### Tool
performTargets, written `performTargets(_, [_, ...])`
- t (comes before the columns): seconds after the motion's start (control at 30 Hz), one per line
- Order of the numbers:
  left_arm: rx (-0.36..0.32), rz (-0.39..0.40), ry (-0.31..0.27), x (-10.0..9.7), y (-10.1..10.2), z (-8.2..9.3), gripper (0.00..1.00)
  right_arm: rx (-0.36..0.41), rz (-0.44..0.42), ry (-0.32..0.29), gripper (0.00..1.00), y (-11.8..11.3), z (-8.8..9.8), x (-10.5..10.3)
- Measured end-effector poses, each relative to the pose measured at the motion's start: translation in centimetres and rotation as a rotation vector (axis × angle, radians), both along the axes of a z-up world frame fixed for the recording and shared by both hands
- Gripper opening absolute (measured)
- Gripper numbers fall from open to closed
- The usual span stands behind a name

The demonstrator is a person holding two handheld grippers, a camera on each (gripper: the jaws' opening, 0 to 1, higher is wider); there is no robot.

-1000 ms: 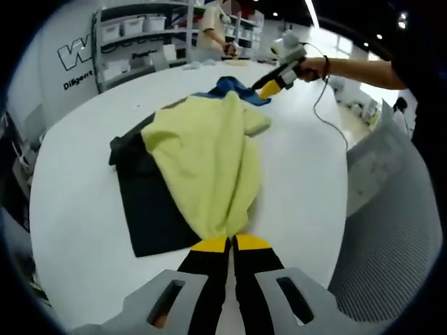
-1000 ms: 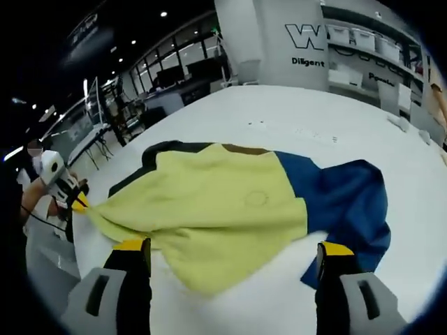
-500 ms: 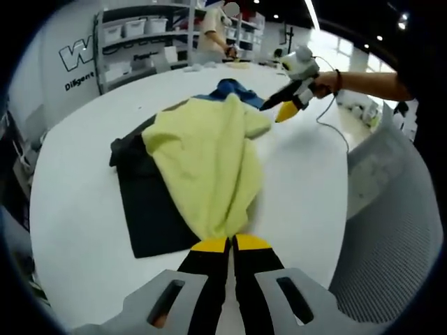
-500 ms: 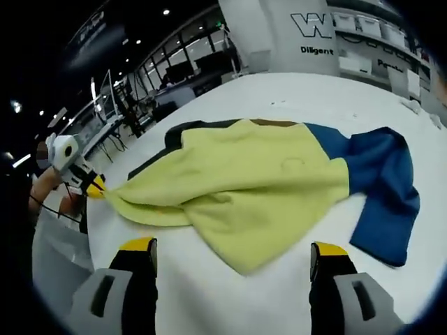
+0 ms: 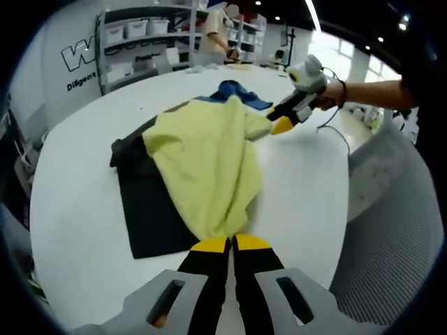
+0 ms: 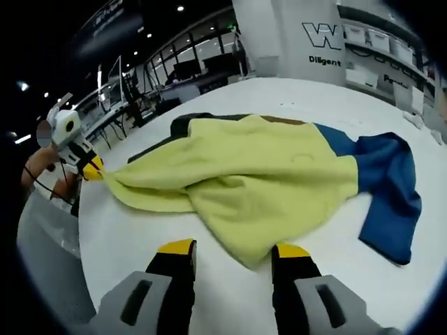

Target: Fold the garment on the visible template until the final outline fits inside the template.

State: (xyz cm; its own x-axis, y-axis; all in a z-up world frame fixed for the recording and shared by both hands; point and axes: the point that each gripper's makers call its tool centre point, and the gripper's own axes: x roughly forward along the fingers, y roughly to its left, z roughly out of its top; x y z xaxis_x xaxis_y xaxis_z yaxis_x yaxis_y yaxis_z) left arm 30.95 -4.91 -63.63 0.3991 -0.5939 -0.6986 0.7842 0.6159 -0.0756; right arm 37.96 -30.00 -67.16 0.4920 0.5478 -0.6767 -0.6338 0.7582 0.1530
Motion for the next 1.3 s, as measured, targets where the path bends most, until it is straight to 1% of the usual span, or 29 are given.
performTargets(0.07, [-0.002, 0.003, 0.0, 0.0, 0.0, 0.0, 0.02, -0.021, 0.016, -0.022, 0.22, -0.1, 0.0, 0.1])
performTargets(0.2, [0.001, 0.006, -0.001, 0.0, 0.0, -0.1, 0.02, -0.032, 0.025, -0.039, 0.02, -0.3, 0.3, 0.3])
performTargets(0.23, [0.003, 0.004, -0.003, 0.0, 0.0, -0.1, 0.02, -0.025, 0.029, -0.047, 0.0, -0.2, 0.6, 0.4])
performTargets(0.27, [0.002, 0.005, -0.004, 0.1, 0.0, -0.1, 0.02, 0.004, 0.031, -0.053, 0.0, 0.1, 1.3, 0.5])
performTargets(0.3, [-0.001, 0.006, -0.006, 0.1, 0.0, 0.0, 0.02, 0.028, 0.03, -0.046, 0.0, 0.3, 1.7, 0.6])
performTargets(0.4, [-0.007, 0.01, -0.009, 0.3, -0.1, 0.1, 0.02, 0.059, 0.015, -0.041, 0.0, 0.3, 3.1, 1.4])
performTargets(0.47, [-0.008, 0.014, -0.012, 0.4, -0.1, 0.0, 0.02, 0.069, 0.013, -0.057, 0.0, 0.4, 3.8, 1.9])
performTargets(0.5, [-0.009, 0.017, -0.016, 0.5, -0.1, 0.1, 0.02, 0.082, 0.011, -0.053, 0.0, 0.5, 4.3, 2.4])
performTargets(0.7, [-0.025, 0.039, -0.03, 1.0, -0.1, 0.3, 0.02, 0.127, -0.001, -0.046, 0.0, 1.1, 6.1, 4.3])
performTargets(0.8, [-0.028, 0.053, -0.038, 1.2, 0.0, 0.4, 0.02, 0.146, 0.0, -0.022, 0.0, 1.6, 6.8, 5.4])
performTargets(0.9, [-0.034, 0.084, -0.049, 1.6, 0.3, 0.4, 0.02, 0.149, 0.0, -0.018, 0.0, 1.9, 7.2, 6.8])
performTargets(0.93, [-0.036, 0.091, -0.05, 1.7, 0.4, 0.4, 0.02, 0.166, -0.007, -0.012, 0.0, 2.4, 7.6, 7.0])
performTargets(1.0, [-0.041, 0.101, -0.05, 1.8, 0.5, 0.3, 0.02, 0.175, -0.028, -0.013, 0.0, 2.5, 7.8, 7.9])
performTargets(1.07, [-0.037, 0.104, -0.051, 1.8, 0.5, 0.2, 0.02, 0.165, -0.037, -0.018, 0.0, 2.9, 7.7, 8.8])
performTargets(1.2, [-0.037, 0.112, -0.048, 2.0, 0.6, 0.0, 0.02, 0.149, -0.083, 0.012, 0.0, 3.3, 6.7, 10.2])
performTargets(1.27, [-0.037, 0.116, -0.048, 2.0, 0.6, 0.0, 0.02, 0.123, -0.1, 0.035, 0.0, 3.3, 6.0, 10.8])
performTargets(1.3, [-0.036, 0.117, -0.049, 2.1, 0.6, -0.1, 0.02, 0.102, -0.107, 0.037, 0.0, 3.3, 5.6, 11.3])
